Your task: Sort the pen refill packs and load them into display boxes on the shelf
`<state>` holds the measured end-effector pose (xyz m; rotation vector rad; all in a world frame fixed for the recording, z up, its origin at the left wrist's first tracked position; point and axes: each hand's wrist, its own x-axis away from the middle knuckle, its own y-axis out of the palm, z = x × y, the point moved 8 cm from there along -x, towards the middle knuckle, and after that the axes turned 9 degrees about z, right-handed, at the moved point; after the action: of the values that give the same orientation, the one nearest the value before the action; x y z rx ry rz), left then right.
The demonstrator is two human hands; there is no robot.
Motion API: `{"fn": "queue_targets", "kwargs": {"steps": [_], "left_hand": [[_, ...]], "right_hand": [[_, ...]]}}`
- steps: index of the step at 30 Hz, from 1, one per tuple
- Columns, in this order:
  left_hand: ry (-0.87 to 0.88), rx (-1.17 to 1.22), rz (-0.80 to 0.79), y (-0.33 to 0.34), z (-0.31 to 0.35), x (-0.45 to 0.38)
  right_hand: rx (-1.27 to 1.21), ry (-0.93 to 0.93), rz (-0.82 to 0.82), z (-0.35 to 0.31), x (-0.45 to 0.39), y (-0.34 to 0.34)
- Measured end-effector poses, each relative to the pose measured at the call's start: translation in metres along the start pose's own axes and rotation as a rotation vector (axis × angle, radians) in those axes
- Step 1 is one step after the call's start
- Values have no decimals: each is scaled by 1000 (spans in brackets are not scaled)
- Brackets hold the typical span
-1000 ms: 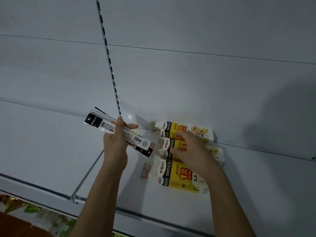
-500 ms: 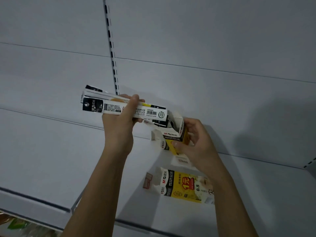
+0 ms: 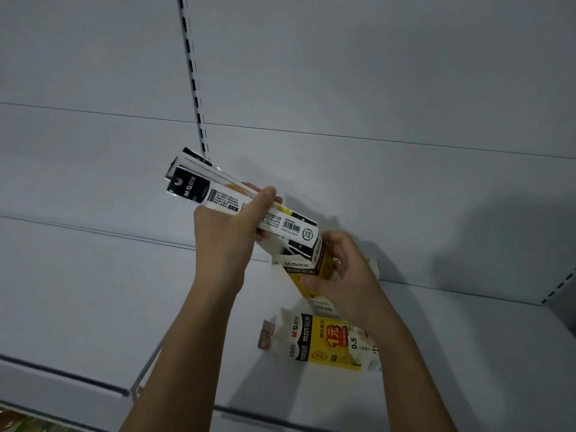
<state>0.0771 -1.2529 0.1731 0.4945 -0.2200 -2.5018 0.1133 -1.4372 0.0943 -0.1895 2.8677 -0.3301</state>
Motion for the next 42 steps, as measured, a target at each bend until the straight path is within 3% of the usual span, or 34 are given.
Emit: {"fn": "queue_targets", "kwargs": {"steps": [11,17,21,29,33,42], "left_hand": [[99,-525,-94,24,-16,-8],[217,-673,-465,59,-20,8],[154,-613,-666,64,-17,8],[195,-537,-515,53,-22,2],[161,-351,-505,48,-11,3],[617,-629,-673,61,-14,20]], "right_hand": [[-14,-51,-44,-6,-7,6],[32,-67,-29,-1,-16,-5],[32,-67,-55,0,-18,-6],[76,-92,-88,0,-20,-3],[76,-73,-88,4,-21,-5],[23,-102,-58,10,-16,-8]]}}
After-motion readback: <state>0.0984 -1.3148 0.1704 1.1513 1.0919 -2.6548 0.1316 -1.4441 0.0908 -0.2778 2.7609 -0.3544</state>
